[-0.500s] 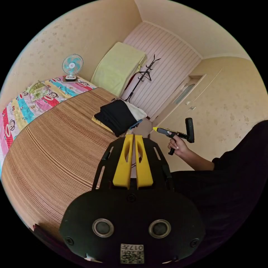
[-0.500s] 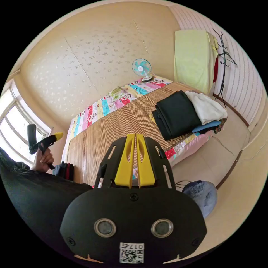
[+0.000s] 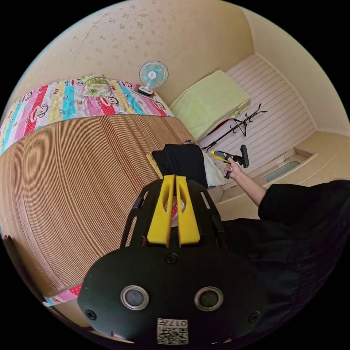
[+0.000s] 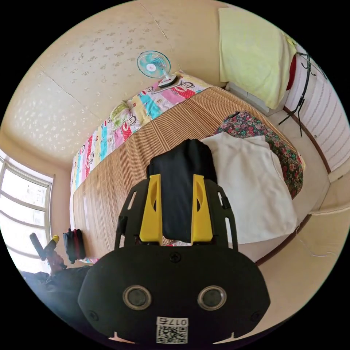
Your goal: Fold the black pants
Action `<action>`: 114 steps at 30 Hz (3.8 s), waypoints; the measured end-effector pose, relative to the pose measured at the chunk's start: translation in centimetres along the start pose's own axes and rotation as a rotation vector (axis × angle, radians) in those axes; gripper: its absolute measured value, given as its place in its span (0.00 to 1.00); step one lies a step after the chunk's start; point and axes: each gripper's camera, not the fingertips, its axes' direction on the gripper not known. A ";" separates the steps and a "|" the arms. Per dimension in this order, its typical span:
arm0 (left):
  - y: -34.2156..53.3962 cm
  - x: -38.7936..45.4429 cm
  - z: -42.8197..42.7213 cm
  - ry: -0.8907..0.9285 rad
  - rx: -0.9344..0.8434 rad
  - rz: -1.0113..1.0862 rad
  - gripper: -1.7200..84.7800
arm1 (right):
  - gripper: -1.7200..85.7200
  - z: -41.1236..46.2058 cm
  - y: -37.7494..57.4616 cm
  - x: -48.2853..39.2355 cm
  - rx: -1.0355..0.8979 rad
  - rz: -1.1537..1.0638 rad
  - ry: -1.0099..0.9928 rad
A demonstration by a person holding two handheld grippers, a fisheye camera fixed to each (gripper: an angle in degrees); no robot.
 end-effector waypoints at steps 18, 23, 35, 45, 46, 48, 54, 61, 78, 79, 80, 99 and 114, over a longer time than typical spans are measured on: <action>10.9 -9.4 -9.9 -0.139 0.548 -0.421 0.11 | 0.04 -8.0 -1.8 -18.3 -0.038 -0.542 -1.350; 5.4 -12.5 -7.6 0.393 0.666 -0.376 0.20 | 0.03 -22.6 1.4 -29.3 0.095 -1.169 -1.551; 0.9 -11.9 -0.8 0.995 0.636 -0.308 0.07 | 0.04 -16.2 12.7 -42.4 -0.257 -1.448 -1.106; 0.0 4.1 -3.5 0.245 0.268 0.328 0.06 | 0.12 -8.8 6.7 -50.2 -0.432 -0.814 -1.078; -0.6 6.5 -1.9 0.214 0.178 0.411 0.06 | 0.15 -6.2 5.7 -52.2 -0.569 -0.722 -1.123; -1.4 9.2 1.0 0.196 0.029 0.493 0.07 | 0.20 -0.8 5.8 -55.7 -0.889 -0.659 -1.165; -1.3 11.2 11.5 0.293 -0.288 0.444 0.06 | 0.22 12.1 13.2 -59.4 -1.425 -0.553 -0.843; -0.6 11.8 9.7 0.305 -0.258 0.441 0.07 | 0.07 12.7 15.1 -55.8 -1.130 -0.289 -1.408; -2.3 -0.3 -16.8 0.332 0.278 0.066 0.23 | 0.05 -15.1 9.8 -60.5 -0.222 -1.007 -2.134; -2.2 -1.1 -19.2 0.304 0.331 0.038 0.23 | 0.05 -17.1 10.1 -60.9 -0.197 -1.091 -2.135; -2.2 -1.8 -21.3 0.289 0.370 0.024 0.24 | 0.05 -19.0 10.6 -61.1 -0.150 -1.154 -2.106; -17.5 0.4 -30.9 1.055 0.485 0.172 0.07 | 0.04 -19.1 11.6 -49.6 0.343 -1.140 -1.736; -45.5 -17.2 -52.9 -0.244 0.432 -0.385 0.14 | 0.08 18.2 -10.1 -61.7 0.144 -0.705 -0.283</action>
